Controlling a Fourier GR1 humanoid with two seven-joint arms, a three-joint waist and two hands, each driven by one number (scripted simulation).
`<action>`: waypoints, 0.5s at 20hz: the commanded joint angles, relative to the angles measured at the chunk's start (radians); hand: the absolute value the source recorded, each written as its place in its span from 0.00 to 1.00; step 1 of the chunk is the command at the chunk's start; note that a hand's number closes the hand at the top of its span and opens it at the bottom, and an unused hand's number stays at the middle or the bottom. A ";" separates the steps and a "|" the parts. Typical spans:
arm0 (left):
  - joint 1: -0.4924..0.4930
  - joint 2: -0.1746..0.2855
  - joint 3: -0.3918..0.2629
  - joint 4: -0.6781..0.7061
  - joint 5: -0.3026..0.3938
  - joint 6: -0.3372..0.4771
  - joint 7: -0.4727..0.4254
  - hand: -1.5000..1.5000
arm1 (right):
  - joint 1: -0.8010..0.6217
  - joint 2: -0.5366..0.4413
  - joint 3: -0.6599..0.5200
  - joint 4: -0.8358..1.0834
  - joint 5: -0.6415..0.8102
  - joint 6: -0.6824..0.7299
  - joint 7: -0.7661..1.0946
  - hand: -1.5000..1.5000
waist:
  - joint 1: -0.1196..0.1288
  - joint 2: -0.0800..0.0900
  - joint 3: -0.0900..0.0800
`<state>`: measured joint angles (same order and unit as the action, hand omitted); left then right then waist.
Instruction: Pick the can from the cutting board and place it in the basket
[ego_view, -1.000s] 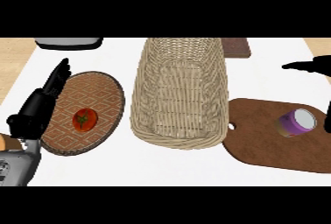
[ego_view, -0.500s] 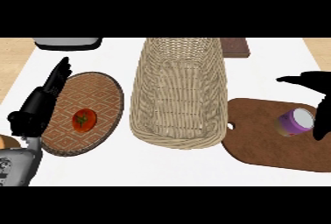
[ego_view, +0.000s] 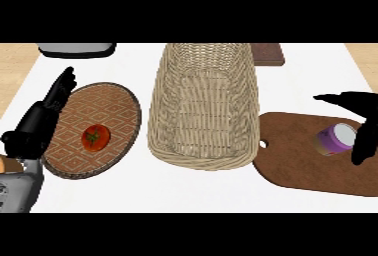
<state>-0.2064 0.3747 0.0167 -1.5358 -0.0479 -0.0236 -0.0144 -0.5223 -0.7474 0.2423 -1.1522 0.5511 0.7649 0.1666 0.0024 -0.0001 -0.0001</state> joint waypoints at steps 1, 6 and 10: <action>0.003 -0.030 0.001 0.016 -0.021 -0.016 -0.005 0.50 | -0.040 0.031 -0.022 0.087 0.085 -0.014 -0.062 0.00 | 0.005 0.002 0.000; 0.048 -0.021 0.043 -0.050 -0.001 -0.060 -0.007 0.50 | 0.041 0.087 -0.078 0.007 0.101 -0.024 -0.010 0.00 | 0.001 -0.001 0.000; -0.021 -0.041 0.035 -0.007 -0.058 -0.043 0.035 0.50 | 0.082 0.118 -0.095 -0.026 0.135 -0.029 -0.016 0.00 | -0.003 0.000 0.000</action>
<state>-0.2028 0.3362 0.0394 -1.5697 -0.0846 -0.0484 0.0168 -0.4626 -0.6691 0.1769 -1.1343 0.6645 0.7160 0.1147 0.0020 0.0000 0.0002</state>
